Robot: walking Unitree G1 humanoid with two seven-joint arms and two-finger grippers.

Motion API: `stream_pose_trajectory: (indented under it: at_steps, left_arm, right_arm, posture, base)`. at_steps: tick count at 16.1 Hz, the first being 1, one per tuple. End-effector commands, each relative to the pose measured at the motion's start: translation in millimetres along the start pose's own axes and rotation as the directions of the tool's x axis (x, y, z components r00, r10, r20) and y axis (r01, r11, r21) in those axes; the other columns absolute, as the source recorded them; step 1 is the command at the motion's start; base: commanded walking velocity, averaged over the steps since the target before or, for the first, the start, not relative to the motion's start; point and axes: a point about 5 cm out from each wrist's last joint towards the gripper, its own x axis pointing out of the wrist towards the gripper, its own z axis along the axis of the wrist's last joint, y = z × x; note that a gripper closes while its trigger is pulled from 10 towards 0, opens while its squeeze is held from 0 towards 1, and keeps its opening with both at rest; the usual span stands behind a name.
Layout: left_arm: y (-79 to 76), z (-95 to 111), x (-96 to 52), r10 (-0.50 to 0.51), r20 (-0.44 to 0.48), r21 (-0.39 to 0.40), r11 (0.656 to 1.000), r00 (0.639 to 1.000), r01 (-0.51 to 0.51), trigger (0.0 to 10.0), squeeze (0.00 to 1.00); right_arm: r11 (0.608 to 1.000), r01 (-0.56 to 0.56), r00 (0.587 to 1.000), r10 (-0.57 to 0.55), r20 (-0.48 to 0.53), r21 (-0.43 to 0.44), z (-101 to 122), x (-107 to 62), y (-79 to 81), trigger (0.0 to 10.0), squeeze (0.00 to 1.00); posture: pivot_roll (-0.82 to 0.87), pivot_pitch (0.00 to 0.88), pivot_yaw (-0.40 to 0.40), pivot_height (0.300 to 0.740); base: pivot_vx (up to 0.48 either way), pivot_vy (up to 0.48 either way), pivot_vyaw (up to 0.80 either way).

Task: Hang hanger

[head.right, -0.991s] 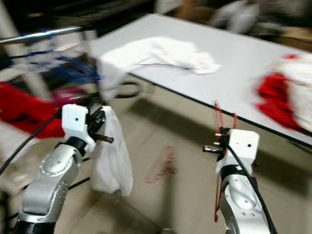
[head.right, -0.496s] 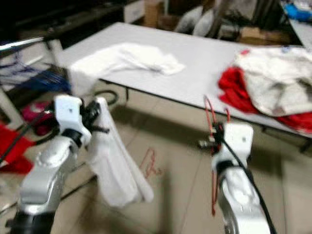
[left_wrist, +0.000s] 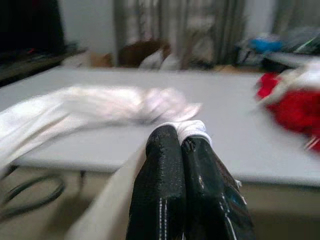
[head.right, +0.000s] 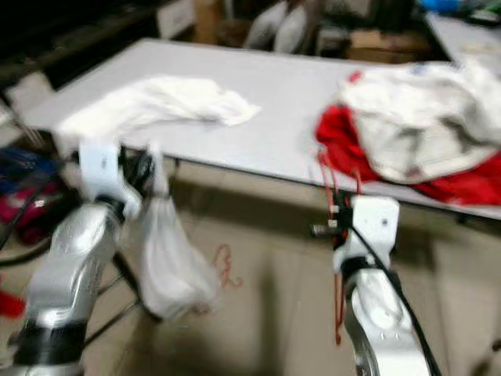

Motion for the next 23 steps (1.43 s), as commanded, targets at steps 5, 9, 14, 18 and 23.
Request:
stream_pose_trajectory:
  at_steps: [5, 9, 14, 18, 23]
  left_arm:
    - [20.9, 72, 50.6, -0.040, 0.205, 0.076, 0.997, 0.978, 0.025, 10.0, 0.00]
    - [23.8, 125, 80.3, -0.058, 0.338, 0.083, 0.996, 0.939, 0.031, 10.0, 0.00]
    - [15.7, 182, 101.9, -0.123, 0.443, 0.109, 0.991, 0.888, 0.082, 10.0, 0.00]
    - [4.6, 250, 105.5, -0.170, 0.568, 0.123, 0.985, 0.805, 0.121, 10.0, 0.00]
    - [-12.7, 300, 97.8, -0.207, 0.660, 0.132, 0.978, 0.722, 0.160, 10.0, 0.00]
  right_arm:
    - [0.999, -0.041, 0.996, 0.041, 0.077, 0.001, 15, 5.1, 4.1, 10.0, 0.00]
    - [0.999, -0.047, 0.995, 0.047, 0.090, 0.008, 17, 6.6, 6.0, 10.0, 0.00]
    - [0.999, -0.039, 0.994, 0.037, 0.102, 0.014, 18, 5.8, 5.7, 10.0, 0.00]
    - [0.999, -0.038, 0.994, 0.036, 0.107, 0.015, 18, 7.8, 5.7, 10.0, 0.00]
    - [0.999, -0.003, 0.994, -0.001, 0.108, 0.036, 18, 8.2, 3.3, 10.0, 0.00]
  posture:
    - [-0.09, 0.000, 0.031, 0.740]
    - [-0.10, 0.000, 0.037, 0.740]
    - [-0.11, 0.000, 0.051, 0.740]
    - [-0.10, 0.000, 0.050, 0.740]
    - [-0.12, 0.000, 0.084, 0.740]
  base:
    - [0.338, 0.000, 0.00]
    - [0.334, 0.000, 0.00]
    - [0.308, 0.000, 0.00]
    - [0.297, 0.000, 0.00]
    - [0.286, 0.000, -0.48]
